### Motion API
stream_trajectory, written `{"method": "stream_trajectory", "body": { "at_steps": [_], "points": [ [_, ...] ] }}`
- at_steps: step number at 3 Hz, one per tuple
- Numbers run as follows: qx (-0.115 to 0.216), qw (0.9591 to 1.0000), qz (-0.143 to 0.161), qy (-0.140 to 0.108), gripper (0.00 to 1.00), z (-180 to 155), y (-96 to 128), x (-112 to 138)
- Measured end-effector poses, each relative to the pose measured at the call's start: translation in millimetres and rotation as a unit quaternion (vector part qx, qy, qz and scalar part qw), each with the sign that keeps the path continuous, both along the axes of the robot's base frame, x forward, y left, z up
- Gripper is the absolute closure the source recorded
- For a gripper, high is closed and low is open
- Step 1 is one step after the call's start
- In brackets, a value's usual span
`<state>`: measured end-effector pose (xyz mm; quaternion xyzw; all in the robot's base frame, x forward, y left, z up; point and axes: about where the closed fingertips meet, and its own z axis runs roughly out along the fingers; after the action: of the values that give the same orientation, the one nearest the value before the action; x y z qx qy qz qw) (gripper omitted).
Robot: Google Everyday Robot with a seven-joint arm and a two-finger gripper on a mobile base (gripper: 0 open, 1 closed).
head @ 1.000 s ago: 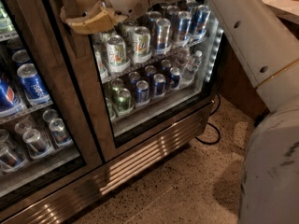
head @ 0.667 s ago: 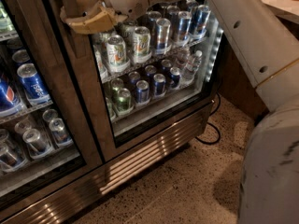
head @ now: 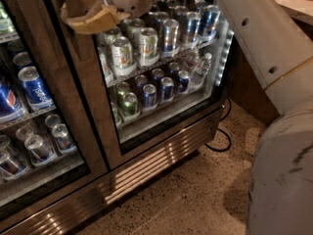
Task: Open right fridge door
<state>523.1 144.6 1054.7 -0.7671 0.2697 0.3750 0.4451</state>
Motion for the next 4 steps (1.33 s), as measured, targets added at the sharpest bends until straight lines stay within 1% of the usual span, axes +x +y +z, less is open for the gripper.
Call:
{"method": "stream_trajectory", "body": {
  "at_steps": [1, 2, 4],
  "points": [
    [0.0, 1.0, 0.0, 0.0, 1.0, -2.9, -0.5, 2.9],
    [0.003, 1.0, 0.003, 0.0, 1.0, 2.2, 4.1, 0.7],
    [0.004, 1.0, 0.005, -0.001, 1.0, 0.6, 4.5, 7.0]
  ]
}}
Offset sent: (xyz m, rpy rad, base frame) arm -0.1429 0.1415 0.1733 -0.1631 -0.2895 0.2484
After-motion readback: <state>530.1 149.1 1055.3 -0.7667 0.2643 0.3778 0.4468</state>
